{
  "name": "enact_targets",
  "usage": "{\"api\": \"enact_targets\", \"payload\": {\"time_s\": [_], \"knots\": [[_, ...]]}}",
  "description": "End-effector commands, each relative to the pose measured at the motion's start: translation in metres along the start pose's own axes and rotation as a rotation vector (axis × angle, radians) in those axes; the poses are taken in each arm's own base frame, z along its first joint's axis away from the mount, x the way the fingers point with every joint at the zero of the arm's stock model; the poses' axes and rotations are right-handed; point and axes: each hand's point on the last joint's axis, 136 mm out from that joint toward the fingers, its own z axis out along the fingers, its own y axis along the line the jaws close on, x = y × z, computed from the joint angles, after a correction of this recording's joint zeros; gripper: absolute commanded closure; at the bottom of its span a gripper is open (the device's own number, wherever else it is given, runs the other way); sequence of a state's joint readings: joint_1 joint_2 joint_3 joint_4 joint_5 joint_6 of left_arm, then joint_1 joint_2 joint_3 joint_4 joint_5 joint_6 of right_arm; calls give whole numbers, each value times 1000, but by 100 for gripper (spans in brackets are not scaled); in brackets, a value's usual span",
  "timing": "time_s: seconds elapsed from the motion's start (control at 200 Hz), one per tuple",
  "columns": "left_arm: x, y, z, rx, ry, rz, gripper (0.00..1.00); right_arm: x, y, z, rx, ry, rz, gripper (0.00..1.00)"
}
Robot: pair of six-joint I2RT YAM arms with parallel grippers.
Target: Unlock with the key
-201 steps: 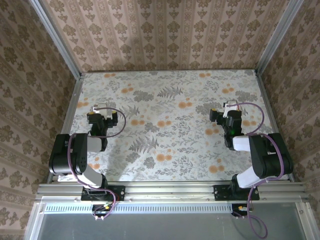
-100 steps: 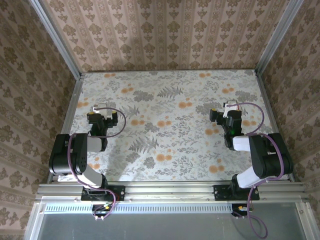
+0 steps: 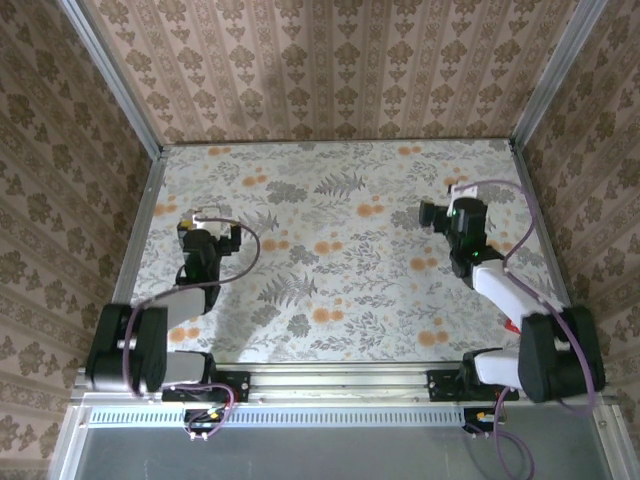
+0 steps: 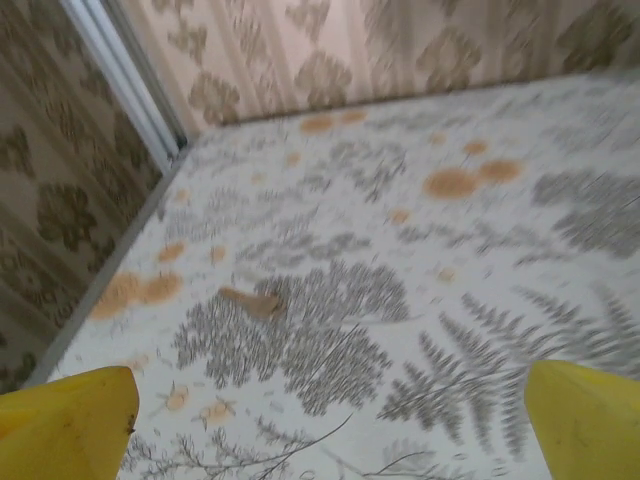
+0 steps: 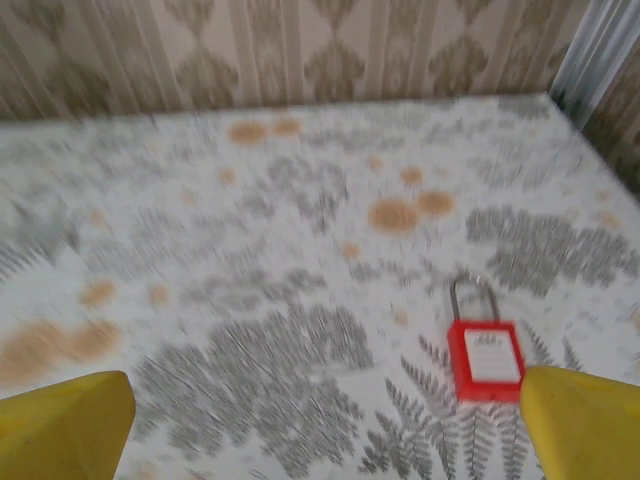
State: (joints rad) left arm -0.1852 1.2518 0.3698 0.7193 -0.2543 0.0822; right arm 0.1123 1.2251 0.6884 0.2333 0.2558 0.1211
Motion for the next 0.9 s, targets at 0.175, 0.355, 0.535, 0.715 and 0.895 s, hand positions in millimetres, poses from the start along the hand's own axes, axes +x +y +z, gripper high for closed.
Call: {"api": "enact_targets", "payload": {"time_s": [0.175, 0.355, 0.535, 0.715, 0.895], "knots": [[-91, -19, -73, 165, -18, -226, 0, 3, -3, -106, -35, 255, 203, 0], [-105, -18, -118, 250, 30, -360, 0, 12, 4, -151, -130, 313, 253, 0], [-76, 0, -136, 162, 169, -376, 0, 29, 25, -167, -254, 375, 248, 0], [-32, 16, -119, 58, 339, -469, 0, 32, 37, -171, -303, 386, 221, 0], [-7, 34, -83, -27, 458, -567, 1, 36, 47, -174, -356, 419, 217, 0]]}}
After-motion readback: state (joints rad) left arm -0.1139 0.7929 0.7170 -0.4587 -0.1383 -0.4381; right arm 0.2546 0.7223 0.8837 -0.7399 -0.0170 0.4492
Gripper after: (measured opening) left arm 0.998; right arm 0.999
